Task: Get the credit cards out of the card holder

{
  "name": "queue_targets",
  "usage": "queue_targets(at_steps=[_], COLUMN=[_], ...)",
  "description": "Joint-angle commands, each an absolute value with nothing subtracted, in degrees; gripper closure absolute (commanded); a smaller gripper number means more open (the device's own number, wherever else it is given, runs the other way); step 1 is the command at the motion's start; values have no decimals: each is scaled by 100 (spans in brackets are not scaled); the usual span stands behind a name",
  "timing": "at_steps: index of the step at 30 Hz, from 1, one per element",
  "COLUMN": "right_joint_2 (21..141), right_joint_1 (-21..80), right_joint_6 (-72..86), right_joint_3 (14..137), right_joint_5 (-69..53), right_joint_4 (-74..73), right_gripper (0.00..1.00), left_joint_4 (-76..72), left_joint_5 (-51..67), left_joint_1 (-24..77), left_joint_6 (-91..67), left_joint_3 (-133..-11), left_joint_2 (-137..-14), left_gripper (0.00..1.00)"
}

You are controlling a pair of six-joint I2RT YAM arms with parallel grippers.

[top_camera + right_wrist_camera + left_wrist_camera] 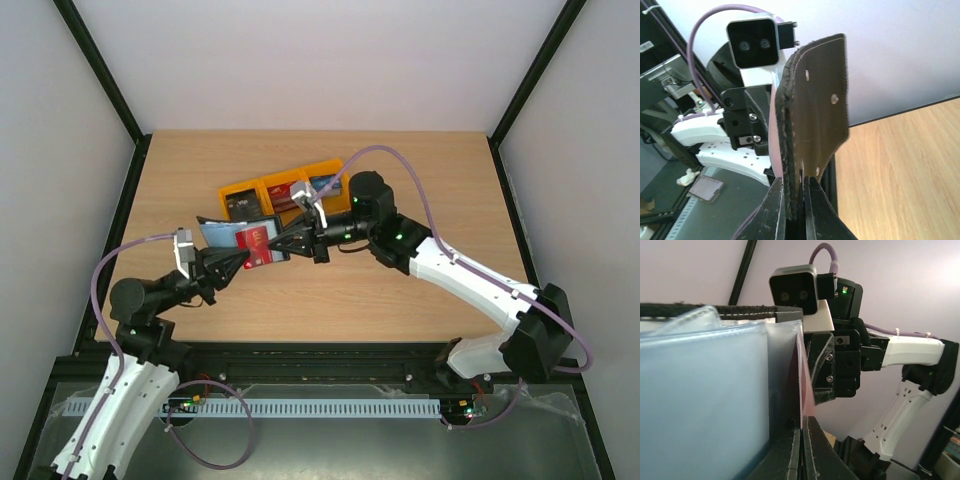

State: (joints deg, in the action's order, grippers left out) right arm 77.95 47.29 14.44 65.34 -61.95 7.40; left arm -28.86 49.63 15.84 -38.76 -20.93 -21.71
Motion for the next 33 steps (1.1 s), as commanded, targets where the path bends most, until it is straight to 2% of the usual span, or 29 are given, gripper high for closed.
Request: queue_targets(at_steps=[1,8,12,15,17,19,22,26,29,33], right_joint_2=[7481,7131,7032,7173,7551,7818,7725,7747,7964,8366], right_joint_1=[4379,4036,3581,3300,3304,3391,3840,4336,4533,4142], right_joint_6=[1280,1159,1406,1616,1489,1491,1822,3230,3023,3103], right_joint_3=[6437,6128,6042,6058,6188,6252,5977,5468,5610,5435], right_joint_5=[-5816,-5388,-4319,-4594,-5359,-5579,-5573,-6231,-6087,-5494], right_joint_4=[692,312,-219,-893,-1608,-2168,-1836,36,-275,-1344], right_gripper=[98,98,98,98,98,98,98,98,98,98], left_joint_4=[-2114,-1901,-1525,-1220,-1039,-936,-922,-1064,-1068,-1079], left_joint_5=[4640,4221,3597,2923,2618,2464,2387,2412,2411,2457], left_joint_1=[1571,1402,1335,1257,1195,1142,1093,1048,1046,1038], left_joint_6=[-3461,-3502,-3376,-3180,-3127,-3116,-3234,-3408,-3440,-3514], left_joint_3=[-2339,-2280,-2345,-2323,-2275,-2199,-2092,-1981,-1977,-1963], left_joint_2=[-1900,-1768,-1696,-1609,-1575,-1563,-1562,-1561,-1556,-1373], left_gripper=[98,98,98,98,98,98,98,97,98,98])
